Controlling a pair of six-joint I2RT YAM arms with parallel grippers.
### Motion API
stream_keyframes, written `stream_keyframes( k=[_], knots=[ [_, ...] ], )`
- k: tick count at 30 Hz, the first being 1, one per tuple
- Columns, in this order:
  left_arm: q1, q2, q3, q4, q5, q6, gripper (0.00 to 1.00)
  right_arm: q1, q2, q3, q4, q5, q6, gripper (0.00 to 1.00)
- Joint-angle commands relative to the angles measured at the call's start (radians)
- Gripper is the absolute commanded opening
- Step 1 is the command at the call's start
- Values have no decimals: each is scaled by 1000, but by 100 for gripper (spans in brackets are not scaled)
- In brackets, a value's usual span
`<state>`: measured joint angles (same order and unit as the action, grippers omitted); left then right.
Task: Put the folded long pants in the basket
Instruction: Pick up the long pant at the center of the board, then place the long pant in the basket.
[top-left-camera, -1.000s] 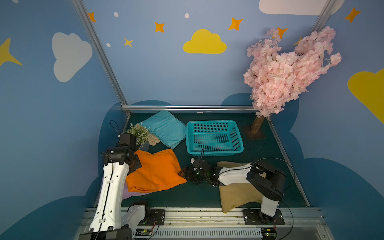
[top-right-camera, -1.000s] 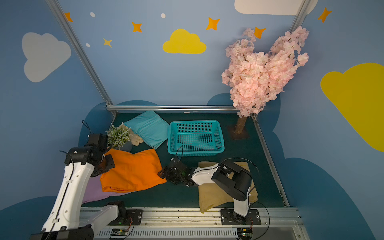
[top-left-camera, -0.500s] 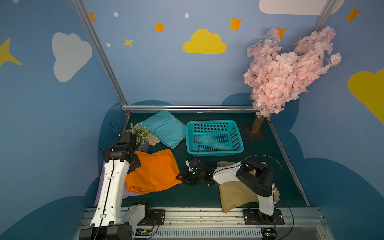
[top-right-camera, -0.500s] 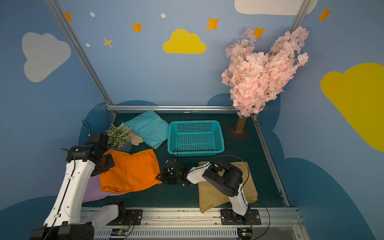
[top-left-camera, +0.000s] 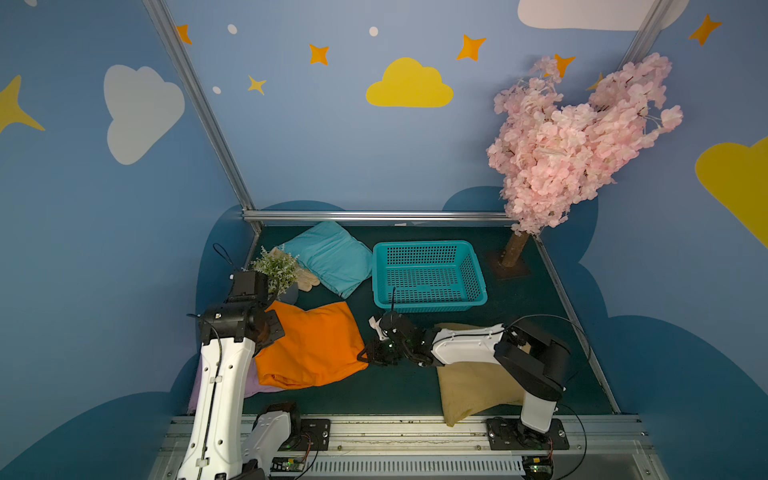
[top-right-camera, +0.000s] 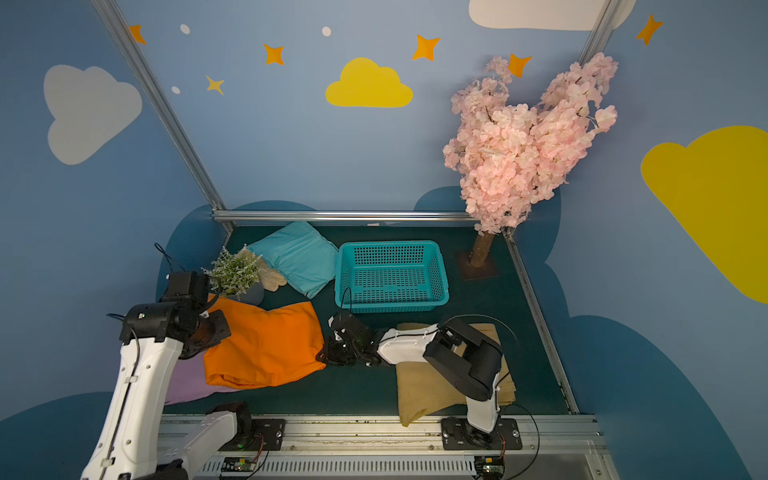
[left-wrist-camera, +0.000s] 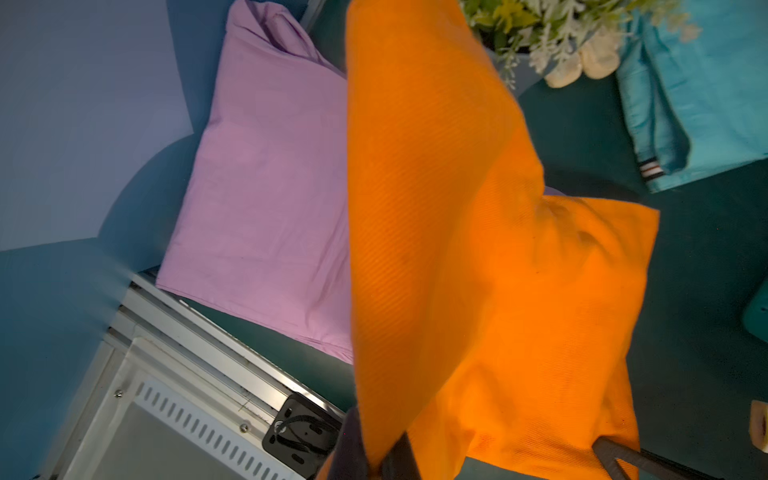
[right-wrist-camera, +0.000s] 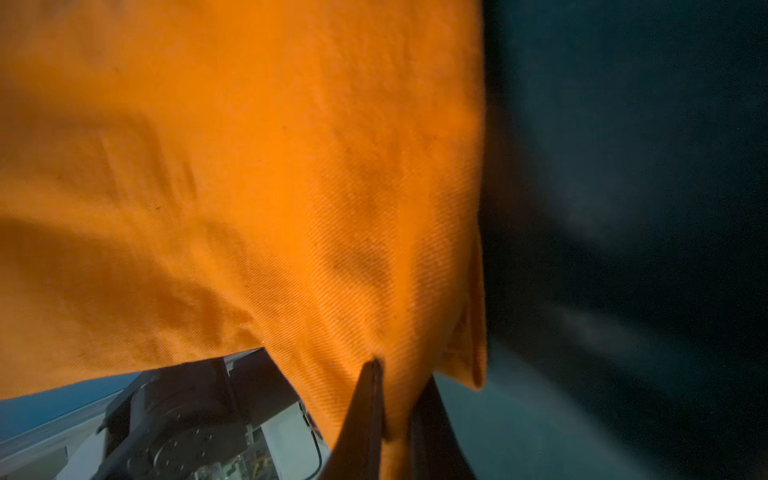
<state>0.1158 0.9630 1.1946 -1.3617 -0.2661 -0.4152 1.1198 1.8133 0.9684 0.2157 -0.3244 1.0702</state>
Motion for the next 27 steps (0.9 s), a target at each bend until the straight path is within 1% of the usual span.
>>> stream_keyframes(
  k=[1,4,9,15,18,20,21,23,25,27],
  knots=[
    [3,-53,85,16,76,-14,3,4,-132,53,-162,-1,-163,0],
    [-5,-46,147,-33,81,-45,3,-11,-206,68,-212,-38,-209,0],
    [-14,-47,212,-30,199,-88,3,-30,-299,96,-317,-56,-284,0],
    [-62,9,417,-59,257,-125,3,-58,-371,152,-404,-119,-333,0],
    [-85,47,528,-69,316,-140,3,-90,-430,163,-416,-152,-328,0],
    [-94,75,589,-68,358,-145,3,-112,-483,167,-435,-137,-325,0],
    [-100,91,612,-60,380,-147,3,-120,-509,164,-444,-109,-319,0],
    [-106,119,639,-32,427,-150,3,-138,-567,150,-433,-65,-363,0],
    [-112,159,659,7,485,-157,3,-179,-615,150,-444,-54,-386,0],
    [-117,198,658,90,583,-179,3,-249,-646,169,-487,-66,-410,0]
  ],
)
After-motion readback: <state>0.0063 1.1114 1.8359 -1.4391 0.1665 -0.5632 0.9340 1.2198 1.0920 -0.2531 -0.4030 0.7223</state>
